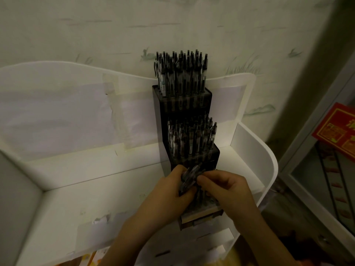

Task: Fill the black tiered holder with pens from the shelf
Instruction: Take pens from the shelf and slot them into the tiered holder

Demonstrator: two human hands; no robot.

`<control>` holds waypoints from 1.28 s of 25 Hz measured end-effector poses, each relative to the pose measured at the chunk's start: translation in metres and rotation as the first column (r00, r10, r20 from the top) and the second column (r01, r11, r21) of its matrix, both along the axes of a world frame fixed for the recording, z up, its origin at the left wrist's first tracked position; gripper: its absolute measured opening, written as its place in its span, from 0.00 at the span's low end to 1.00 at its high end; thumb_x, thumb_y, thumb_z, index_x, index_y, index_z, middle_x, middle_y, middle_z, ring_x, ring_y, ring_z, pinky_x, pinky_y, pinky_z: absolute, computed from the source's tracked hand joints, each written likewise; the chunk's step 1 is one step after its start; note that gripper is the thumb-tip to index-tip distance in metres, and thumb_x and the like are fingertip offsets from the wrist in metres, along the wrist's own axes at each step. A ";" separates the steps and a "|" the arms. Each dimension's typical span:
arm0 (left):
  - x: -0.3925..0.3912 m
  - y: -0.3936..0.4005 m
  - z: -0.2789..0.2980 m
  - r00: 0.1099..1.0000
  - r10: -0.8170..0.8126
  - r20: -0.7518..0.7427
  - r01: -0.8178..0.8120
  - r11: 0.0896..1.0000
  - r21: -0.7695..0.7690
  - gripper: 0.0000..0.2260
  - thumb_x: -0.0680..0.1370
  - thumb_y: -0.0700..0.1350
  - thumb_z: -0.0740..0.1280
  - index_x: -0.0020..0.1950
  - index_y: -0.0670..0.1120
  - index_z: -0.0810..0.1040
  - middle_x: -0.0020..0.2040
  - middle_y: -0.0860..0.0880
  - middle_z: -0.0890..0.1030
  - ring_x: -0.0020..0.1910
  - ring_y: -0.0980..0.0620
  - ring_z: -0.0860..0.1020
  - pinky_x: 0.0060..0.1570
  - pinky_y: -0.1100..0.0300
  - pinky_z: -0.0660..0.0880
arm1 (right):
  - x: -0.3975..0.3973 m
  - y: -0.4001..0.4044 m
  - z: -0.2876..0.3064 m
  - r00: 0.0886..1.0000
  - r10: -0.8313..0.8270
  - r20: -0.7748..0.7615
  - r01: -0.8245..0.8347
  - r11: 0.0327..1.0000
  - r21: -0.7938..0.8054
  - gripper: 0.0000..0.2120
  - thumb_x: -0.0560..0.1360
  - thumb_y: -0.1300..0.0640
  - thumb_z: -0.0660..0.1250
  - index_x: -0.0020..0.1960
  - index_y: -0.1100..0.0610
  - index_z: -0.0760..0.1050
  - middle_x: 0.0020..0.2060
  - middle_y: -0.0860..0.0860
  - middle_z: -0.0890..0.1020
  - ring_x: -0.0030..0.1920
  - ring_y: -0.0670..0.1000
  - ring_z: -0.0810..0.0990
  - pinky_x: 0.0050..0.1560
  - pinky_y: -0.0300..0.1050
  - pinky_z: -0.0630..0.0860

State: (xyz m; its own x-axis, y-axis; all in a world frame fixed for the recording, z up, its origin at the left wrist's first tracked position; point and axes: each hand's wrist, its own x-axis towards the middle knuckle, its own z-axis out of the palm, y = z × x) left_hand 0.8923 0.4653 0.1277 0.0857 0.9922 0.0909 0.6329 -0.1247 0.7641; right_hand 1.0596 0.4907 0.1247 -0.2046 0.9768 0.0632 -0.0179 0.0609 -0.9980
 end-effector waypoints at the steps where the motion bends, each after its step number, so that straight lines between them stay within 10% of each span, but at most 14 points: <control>1: 0.001 0.000 -0.001 1.000 -0.004 0.000 0.004 1.000 0.002 0.06 0.78 0.50 0.65 0.53 0.52 0.70 0.40 0.52 0.78 0.35 0.57 0.77 0.34 0.59 0.74 | 0.000 0.000 0.000 1.000 -0.009 -0.014 0.008 1.000 -0.016 0.10 0.66 0.52 0.73 0.46 0.55 0.85 0.39 0.49 0.87 0.42 0.47 0.85 0.40 0.34 0.79; 14: -0.009 0.004 0.001 0.999 -0.010 -0.034 0.009 1.000 -0.023 0.11 0.76 0.58 0.67 0.53 0.54 0.70 0.39 0.53 0.78 0.28 0.63 0.76 0.25 0.69 0.69 | 0.030 0.008 0.035 0.916 -0.301 -0.264 0.295 0.953 -0.063 0.07 0.77 0.63 0.64 0.47 0.61 0.81 0.39 0.57 0.86 0.41 0.55 0.86 0.42 0.43 0.83; 23: -0.014 0.004 0.002 0.999 0.038 -0.008 -0.038 0.999 -0.019 0.09 0.76 0.58 0.66 0.49 0.56 0.70 0.38 0.52 0.78 0.28 0.60 0.76 0.27 0.61 0.74 | 0.031 0.012 -0.012 0.856 -0.443 0.267 0.286 0.835 0.470 0.04 0.74 0.55 0.68 0.48 0.51 0.80 0.38 0.42 0.83 0.43 0.42 0.83 0.47 0.37 0.78; 32: -0.017 0.004 -0.003 0.998 0.057 -0.001 -0.057 0.998 -0.002 0.06 0.77 0.54 0.66 0.47 0.56 0.70 0.36 0.55 0.77 0.31 0.65 0.75 0.27 0.72 0.67 | 0.021 0.022 -0.054 0.850 -0.425 0.312 0.188 0.797 0.574 0.11 0.74 0.62 0.71 0.49 0.48 0.76 0.42 0.32 0.77 0.46 0.32 0.78 0.45 0.19 0.70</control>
State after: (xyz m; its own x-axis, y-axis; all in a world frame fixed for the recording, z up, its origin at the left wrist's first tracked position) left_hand 0.8751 0.4690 0.1250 0.0292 0.9956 0.0889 0.6399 -0.0869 0.7636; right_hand 1.0802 0.5127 0.0709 -0.0215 0.8385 0.5444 0.4880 0.4841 -0.7263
